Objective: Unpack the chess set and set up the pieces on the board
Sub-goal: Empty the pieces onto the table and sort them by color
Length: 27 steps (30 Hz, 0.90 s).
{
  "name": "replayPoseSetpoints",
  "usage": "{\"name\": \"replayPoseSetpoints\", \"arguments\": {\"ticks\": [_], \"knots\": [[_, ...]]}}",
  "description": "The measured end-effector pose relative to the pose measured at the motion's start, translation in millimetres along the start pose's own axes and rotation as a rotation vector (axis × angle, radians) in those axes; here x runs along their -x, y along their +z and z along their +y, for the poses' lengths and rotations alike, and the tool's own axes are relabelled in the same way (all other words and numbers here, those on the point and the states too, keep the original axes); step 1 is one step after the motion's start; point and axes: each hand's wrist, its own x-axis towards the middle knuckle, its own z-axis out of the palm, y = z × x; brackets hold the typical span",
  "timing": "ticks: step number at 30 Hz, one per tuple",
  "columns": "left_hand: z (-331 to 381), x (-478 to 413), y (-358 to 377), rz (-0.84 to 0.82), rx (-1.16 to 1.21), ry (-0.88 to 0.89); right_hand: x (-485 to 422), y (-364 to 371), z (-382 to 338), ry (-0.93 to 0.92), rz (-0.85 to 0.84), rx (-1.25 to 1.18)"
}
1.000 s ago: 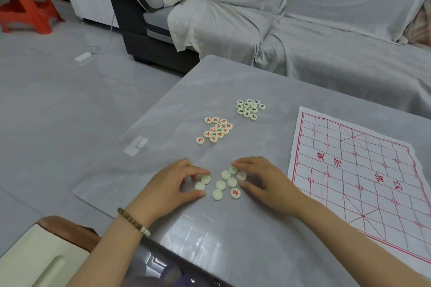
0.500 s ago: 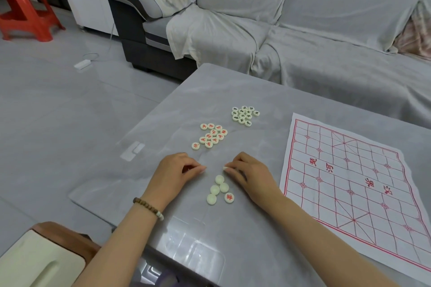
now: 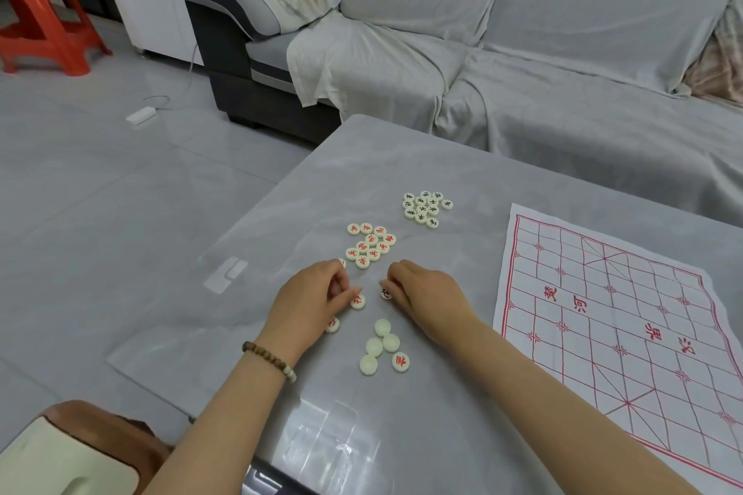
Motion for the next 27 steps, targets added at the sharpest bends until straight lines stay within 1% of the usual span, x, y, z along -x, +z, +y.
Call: {"name": "replayPoseSetpoints", "arguments": {"ticks": [2,5,8,9,10,12,13,14,15,18,21,22,24,27], "knots": [[-0.3,0.4,0.4,0.018,0.051,-0.016,-4.0,-3.9,2.9,0.002,-0.001,0.022],[-1.2,1.7,-0.8,0.032,0.094,-0.014,-9.5,-5.6,9.3,-0.062,0.027,0.118],[-1.1,2.6,-2.4,0.039,0.073,0.003,-15.9,-8.2,14.8,-0.080,0.112,0.123],[-0.6,3.1,-2.7,0.029,0.061,0.013,-17.9,-14.2,14.0,-0.070,0.125,0.150],[0.0,4.2,-3.4,0.018,0.046,0.022,-20.7,-17.3,14.4,-0.074,0.163,0.233],[2.6,7.3,-5.8,-0.003,0.019,0.046,-21.9,-14.5,15.9,-0.149,0.077,0.312],[4.4,7.9,-7.1,-0.013,0.012,0.060,-19.6,-14.7,14.5,-0.123,-0.060,0.306],[5.3,7.8,-8.0,-0.024,0.007,0.071,-18.8,-14.6,15.2,-0.106,-0.096,0.297],[6.1,9.2,-9.2,-0.042,0.005,0.073,-17.5,-14.0,16.2,-0.067,-0.093,0.291],[2.8,11.6,-15.2,-0.084,0.022,0.083,-10.5,-12.4,19.3,0.110,0.022,0.064],[-8.7,15.9,-25.0,-0.099,-0.011,0.084,7.8,-11.4,23.0,0.212,0.153,-0.199],[-12.9,17.5,-28.1,-0.107,-0.038,0.087,16.2,-12.9,22.1,0.212,0.189,-0.249],[-19.2,20.3,-31.9,-0.126,-0.088,0.093,32.9,-14.6,21.0,0.168,0.179,-0.316],[-21.5,25.4,-32.5,-0.186,-0.100,0.080,48.3,-14.6,18.9,0.027,0.047,-0.381]]}}
